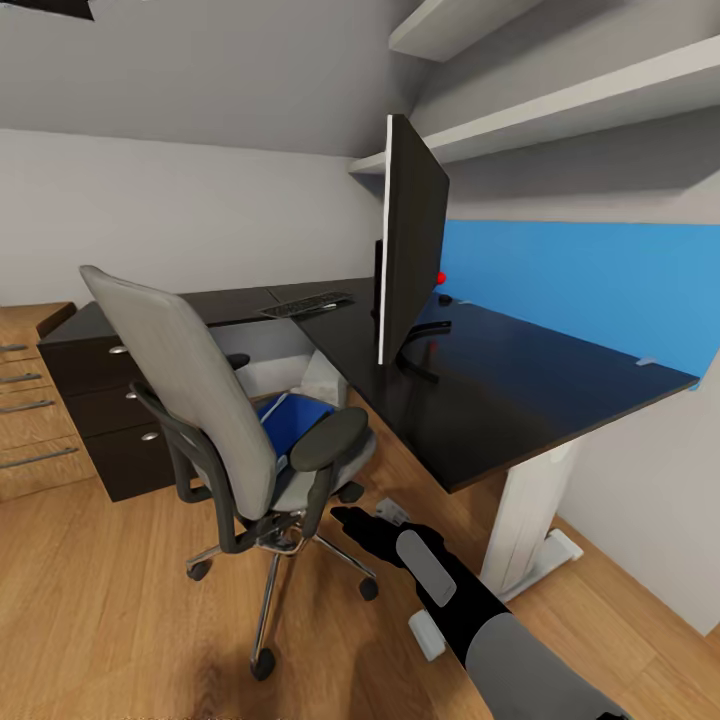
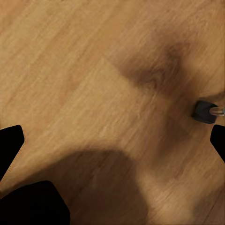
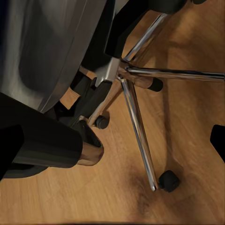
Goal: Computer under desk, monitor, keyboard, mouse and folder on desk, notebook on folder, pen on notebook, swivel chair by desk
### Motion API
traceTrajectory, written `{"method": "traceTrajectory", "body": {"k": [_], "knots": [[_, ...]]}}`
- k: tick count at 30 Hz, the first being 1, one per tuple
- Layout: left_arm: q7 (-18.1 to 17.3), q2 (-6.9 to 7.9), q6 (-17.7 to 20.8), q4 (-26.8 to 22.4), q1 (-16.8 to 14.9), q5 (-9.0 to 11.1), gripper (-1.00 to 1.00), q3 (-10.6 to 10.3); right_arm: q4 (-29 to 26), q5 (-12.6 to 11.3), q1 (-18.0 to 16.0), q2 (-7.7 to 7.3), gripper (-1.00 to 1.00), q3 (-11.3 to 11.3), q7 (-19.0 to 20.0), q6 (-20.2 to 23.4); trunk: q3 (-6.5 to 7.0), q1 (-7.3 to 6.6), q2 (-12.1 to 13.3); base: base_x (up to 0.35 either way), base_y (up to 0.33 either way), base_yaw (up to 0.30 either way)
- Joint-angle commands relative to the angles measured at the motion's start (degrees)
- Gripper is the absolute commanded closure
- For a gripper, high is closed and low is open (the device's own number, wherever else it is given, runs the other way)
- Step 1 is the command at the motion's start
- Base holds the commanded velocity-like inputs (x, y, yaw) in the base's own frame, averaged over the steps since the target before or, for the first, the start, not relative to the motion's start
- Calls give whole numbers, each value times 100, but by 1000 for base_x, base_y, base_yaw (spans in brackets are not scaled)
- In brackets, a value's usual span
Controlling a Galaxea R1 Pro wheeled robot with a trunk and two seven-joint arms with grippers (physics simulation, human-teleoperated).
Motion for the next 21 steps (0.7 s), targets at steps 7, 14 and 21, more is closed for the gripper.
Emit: {"method": "traceTrajectory", "body": {"k": [7,14,21], "knots": [[50,-3,20,-1,1,60,-100,3,-28,-52,-4,0,-100,3,-47,7,0,-1,-2,1,0,93],[52,-3,14,9,1,60,-100,3,-29,-53,-4,0,-100,2,-41,7,4,-1,-2,0,0,48],[59,-3,15,23,1,60,-100,-6,-32,-54,-2,0,-100,6,-38,18,23,-1,-2,0,0,189]]}}
